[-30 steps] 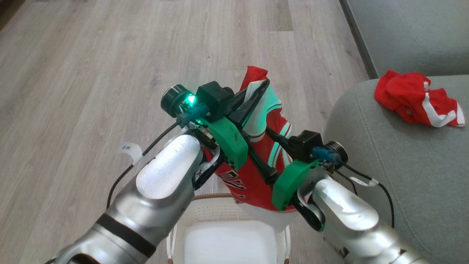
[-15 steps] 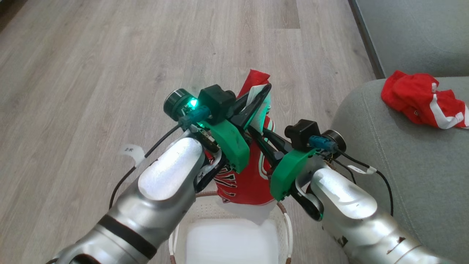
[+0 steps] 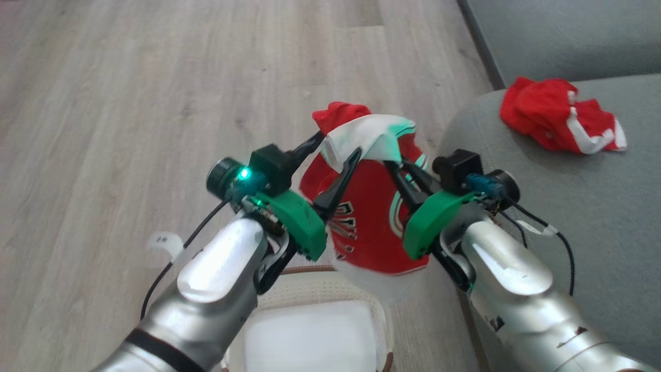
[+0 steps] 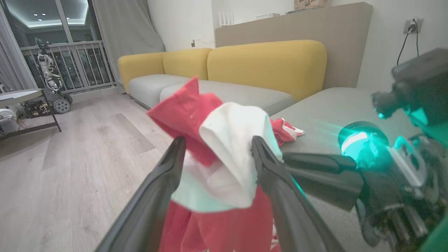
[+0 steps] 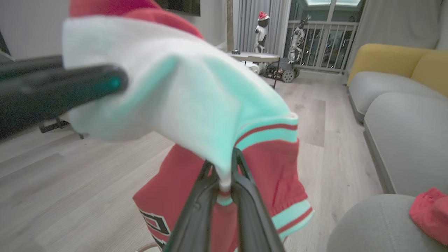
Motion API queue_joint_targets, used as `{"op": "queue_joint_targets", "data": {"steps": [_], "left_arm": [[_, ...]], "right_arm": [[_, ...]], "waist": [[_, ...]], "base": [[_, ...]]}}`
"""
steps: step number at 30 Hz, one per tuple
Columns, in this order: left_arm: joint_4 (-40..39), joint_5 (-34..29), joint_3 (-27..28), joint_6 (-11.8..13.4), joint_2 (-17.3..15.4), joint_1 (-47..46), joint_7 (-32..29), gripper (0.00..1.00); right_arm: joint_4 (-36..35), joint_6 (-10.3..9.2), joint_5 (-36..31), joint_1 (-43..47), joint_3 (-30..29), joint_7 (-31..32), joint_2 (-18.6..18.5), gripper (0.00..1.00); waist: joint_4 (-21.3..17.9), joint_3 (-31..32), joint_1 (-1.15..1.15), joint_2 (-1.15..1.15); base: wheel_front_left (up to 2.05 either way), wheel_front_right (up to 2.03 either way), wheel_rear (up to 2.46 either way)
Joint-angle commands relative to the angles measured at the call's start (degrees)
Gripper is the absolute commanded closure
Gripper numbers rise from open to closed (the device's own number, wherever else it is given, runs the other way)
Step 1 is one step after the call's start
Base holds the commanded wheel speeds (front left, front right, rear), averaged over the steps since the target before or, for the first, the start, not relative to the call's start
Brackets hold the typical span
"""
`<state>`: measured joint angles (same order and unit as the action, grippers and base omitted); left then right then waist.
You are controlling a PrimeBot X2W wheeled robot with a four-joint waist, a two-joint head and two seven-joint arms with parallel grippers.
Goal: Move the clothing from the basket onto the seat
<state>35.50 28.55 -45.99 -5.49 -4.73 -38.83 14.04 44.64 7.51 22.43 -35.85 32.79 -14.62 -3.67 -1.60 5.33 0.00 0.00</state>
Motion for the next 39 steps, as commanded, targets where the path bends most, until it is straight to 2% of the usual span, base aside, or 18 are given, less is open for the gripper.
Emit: {"op": "queue_joint_targets", "data": {"steps": [1, 14, 24, 32, 39], "left_arm": [[-1.3, 0.3, 2.4, 0.4, -1.4, -1.7, 0.7, 0.00], [-3.4, -0.9, 4.1, 1.3, -0.5, 5.2, 0.9, 0.00], [-5.2, -3.7, 6.0, 0.9, 0.7, 7.8, 1.0, 0.00], [-5.7, -5.3, 6.4, 0.3, 1.3, 8.5, 1.0, 0.00], [-6.6, -6.7, 6.0, -0.2, 1.7, 8.7, 1.0, 0.00]], "right_arm": [[-1.5, -0.02, -1.2, -3.4, -1.5, -0.4, 0.8, 1.00], [-4.2, -0.02, -7.7, -4.7, -11.0, -0.4, -0.7, 1.00], [-6.4, -0.02, -8.4, -5.9, -13.9, -0.2, -2.9, 1.00], [-7.2, -0.02, -7.9, -6.1, -14.3, 0.7, -4.2, 1.00], [-6.8, -0.02, -6.9, -11.0, -15.8, 2.4, -7.7, 1.00]], "waist": [[-2.1, -0.3, 0.00, 0.00], [-14.2, -1.9, 0.00, 0.00], [-22.1, -3.8, 0.00, 0.00], [-23.5, -5.2, 0.00, 0.00], [-20.6, -7.7, 0.00, 0.00]], "base": [[0.00, 0.00, 0.00], [0.00, 0.00, 0.00], [0.00, 0.00, 0.00], [0.00, 0.00, 0.00], [0.00, 0.00, 0.00]]}}
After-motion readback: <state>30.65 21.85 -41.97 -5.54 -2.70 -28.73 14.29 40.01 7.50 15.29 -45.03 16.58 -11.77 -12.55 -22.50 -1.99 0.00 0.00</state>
